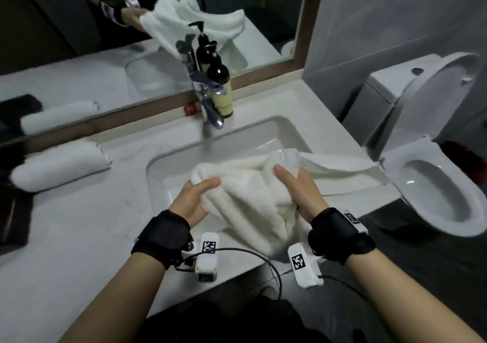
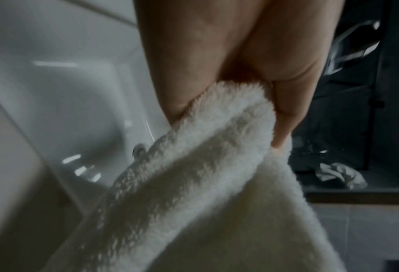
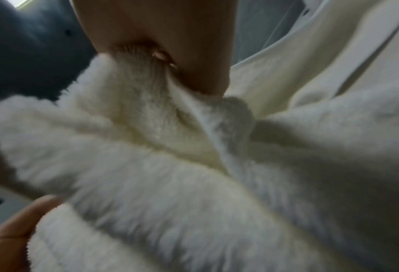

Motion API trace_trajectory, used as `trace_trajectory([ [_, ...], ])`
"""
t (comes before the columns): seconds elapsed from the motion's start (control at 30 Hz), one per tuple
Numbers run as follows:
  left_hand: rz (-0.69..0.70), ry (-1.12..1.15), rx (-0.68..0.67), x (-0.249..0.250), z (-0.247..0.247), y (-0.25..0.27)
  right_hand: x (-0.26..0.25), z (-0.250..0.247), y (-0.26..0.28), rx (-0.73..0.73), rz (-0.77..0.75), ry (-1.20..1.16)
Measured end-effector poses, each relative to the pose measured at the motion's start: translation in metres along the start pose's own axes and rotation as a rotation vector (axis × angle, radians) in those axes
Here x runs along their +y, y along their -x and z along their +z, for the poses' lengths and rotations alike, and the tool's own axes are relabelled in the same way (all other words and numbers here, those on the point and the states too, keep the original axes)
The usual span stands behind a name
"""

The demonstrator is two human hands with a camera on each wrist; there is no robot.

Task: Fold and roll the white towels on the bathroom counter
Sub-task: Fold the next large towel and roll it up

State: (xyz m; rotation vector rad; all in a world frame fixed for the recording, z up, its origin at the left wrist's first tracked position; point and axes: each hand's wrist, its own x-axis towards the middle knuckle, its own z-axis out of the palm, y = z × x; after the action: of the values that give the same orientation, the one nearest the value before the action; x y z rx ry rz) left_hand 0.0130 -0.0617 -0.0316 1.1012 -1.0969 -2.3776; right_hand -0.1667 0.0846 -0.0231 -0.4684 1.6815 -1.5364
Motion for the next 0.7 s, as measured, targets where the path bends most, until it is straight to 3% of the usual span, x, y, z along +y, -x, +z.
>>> trace_trajectory([
  [0.13, 0.222, 0.056, 0.157, 0.021, -0.046, 0.045, -0.011, 0.056, 0.001, -0.147, -0.03, 0.051],
  [0.27, 0.44, 0.044, 0.4, 0.042, -0.098, 0.092, -0.027, 0.113, 0.01, -0.279, -0.094, 0.091],
  [0.53, 0.791, -0.278, 0.758, 0.091, -0.179, 0.184, -0.075, 0.213, 0.046, -0.455, -0.253, -0.096],
  [0.63, 0.849, -0.326, 0.784, 0.109, -0.198, 0.21, -0.095, 0.24, 0.057, -0.435, -0.344, -0.12],
  [0.7, 0.833, -0.285, 0.731, 0.113, -0.211, 0.22, -0.096, 0.247, 0.059, -0.385, -0.358, -0.102],
])
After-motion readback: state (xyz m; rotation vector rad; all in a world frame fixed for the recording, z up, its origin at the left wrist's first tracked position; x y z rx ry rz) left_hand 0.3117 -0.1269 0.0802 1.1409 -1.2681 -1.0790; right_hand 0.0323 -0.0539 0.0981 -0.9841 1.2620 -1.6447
